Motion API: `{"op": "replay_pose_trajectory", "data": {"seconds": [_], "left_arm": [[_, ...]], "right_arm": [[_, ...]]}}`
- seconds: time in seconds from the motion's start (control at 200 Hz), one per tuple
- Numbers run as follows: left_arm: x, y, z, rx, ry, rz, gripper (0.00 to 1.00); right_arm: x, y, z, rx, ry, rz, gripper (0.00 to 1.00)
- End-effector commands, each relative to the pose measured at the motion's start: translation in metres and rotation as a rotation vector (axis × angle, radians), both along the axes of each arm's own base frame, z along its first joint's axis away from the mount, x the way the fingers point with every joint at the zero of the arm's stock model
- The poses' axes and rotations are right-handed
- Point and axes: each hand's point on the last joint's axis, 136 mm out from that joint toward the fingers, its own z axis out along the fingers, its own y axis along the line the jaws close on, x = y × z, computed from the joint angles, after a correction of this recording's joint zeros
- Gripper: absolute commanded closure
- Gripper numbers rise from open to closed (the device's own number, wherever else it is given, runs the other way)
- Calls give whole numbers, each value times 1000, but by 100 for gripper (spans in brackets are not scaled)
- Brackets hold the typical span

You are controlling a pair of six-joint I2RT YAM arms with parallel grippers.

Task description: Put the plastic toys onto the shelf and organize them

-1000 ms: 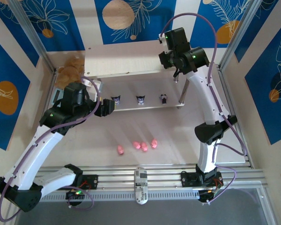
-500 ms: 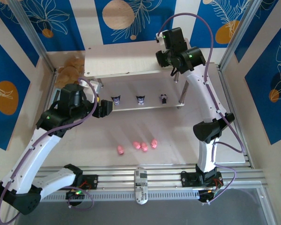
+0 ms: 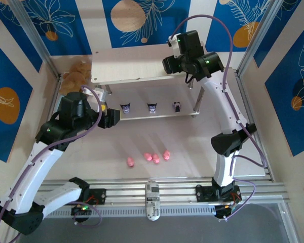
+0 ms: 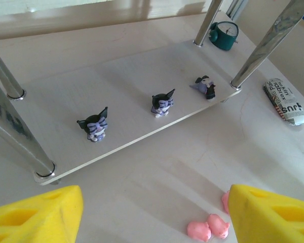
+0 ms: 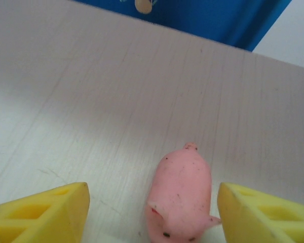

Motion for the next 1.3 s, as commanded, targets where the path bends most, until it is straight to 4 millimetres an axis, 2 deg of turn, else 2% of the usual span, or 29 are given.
{"op": "replay_pose_trajectory", "data": {"seconds": [0.0, 0.085, 0.175, 0.24, 0.285, 0.34, 0.395, 0.565, 0.63, 0.69, 0.765, 0.85, 1.146, 1.296], "left_arm": [[-5, 8, 1, 11, -2, 12, 24], [-6, 9, -4, 19, 11, 12, 24], [-9, 8, -16, 32, 43, 3, 24], [-14, 7, -35, 42, 105, -9, 26], [-19, 3, -52, 34, 164, -27, 27], [-27, -2, -70, 22, 230, -44, 29], [-36, -7, -89, 26, 288, -60, 30], [-76, -38, -148, 102, 465, -138, 30], [-91, -43, -172, 142, 524, -131, 29], [-100, -44, -191, 148, 566, -107, 29], [-108, -43, -213, 153, 606, -67, 30], [-110, -41, -229, 175, 612, -20, 30], [-106, -72, -266, 153, 644, 19, 36], [-105, -68, -277, 192, 663, 47, 37]], "right_arm": [[-17, -7, 62, 110, -159, 8, 30], [-27, -14, 84, 129, -228, -8, 26], [-49, -21, 103, 130, -284, -8, 26], [-70, -22, 104, 123, -266, 6, 30], [-92, -19, 92, 104, -209, 31, 34], [-116, -15, 69, 65, -132, 51, 37], [-145, -15, 34, 16, -31, 52, 38], [-231, -14, -90, 5, 360, 36, 38], [-255, -10, -127, 24, 473, 39, 38], [-270, -7, -151, 41, 546, 40, 38], [-280, -3, -167, 47, 579, 41, 38], [-282, -1, -173, 54, 584, 51, 38], [-273, -10, -167, 89, 521, 68, 37], [-274, -19, -165, 123, 506, 60, 37]]}}
